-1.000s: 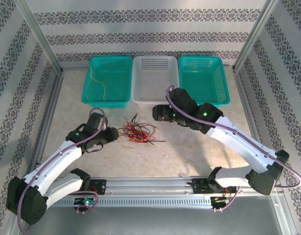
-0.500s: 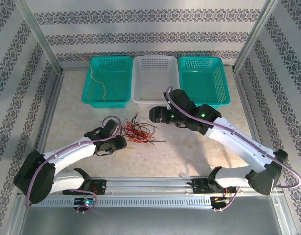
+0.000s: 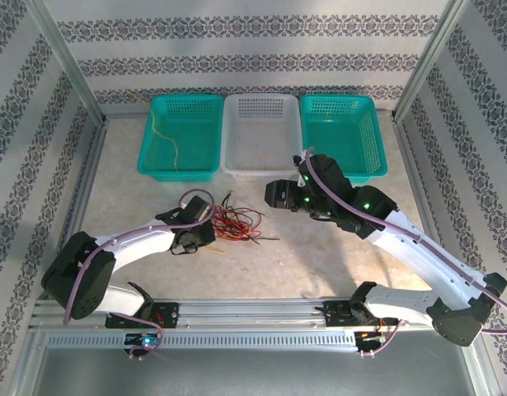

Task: Untangle the cables
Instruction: Untie the cable from multiple cables.

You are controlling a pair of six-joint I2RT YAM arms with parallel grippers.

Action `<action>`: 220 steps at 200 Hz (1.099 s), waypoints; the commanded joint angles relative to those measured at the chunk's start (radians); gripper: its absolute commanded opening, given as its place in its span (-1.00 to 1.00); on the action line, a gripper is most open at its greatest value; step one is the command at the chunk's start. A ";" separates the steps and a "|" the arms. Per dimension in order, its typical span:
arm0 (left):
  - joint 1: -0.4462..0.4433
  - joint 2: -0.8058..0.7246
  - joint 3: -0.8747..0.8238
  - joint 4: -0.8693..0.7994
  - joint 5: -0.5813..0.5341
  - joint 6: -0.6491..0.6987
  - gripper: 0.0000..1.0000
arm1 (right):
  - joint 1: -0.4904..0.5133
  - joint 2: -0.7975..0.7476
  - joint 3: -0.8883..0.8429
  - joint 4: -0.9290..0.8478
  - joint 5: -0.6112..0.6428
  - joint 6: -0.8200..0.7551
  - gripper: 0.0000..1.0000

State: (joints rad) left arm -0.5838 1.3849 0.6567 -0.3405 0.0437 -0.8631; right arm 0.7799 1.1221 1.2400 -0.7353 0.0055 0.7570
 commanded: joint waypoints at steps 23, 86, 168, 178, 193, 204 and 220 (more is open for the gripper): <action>-0.058 -0.096 0.185 -0.223 0.040 0.242 -1.00 | -0.035 0.006 -0.008 -0.006 -0.028 -0.014 0.32; -0.068 -0.261 0.507 -0.635 0.150 0.449 -1.00 | -0.073 0.073 0.049 0.007 -0.066 -0.067 0.40; -0.070 -0.294 0.657 -0.544 0.193 0.410 -1.00 | -0.043 0.160 0.118 0.080 -0.172 -0.117 0.55; -0.070 -0.273 0.631 -0.492 0.200 0.395 -1.00 | -0.033 0.162 0.114 0.099 -0.188 -0.123 0.59; -0.070 -0.227 0.605 -0.445 0.231 0.374 -1.00 | -0.012 0.168 0.110 0.117 -0.221 -0.134 0.65; -0.070 -0.200 0.587 -0.405 0.261 0.356 -1.00 | 0.006 0.175 0.101 0.129 -0.238 -0.137 0.66; -0.070 -0.185 0.569 -0.367 0.264 0.354 -1.00 | 0.021 0.186 0.062 0.165 -0.267 -0.128 0.66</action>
State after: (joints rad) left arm -0.6411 1.1755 1.2549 -0.8272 0.2649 -0.4767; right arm 0.7765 1.2892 1.3285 -0.6376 -0.1913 0.6460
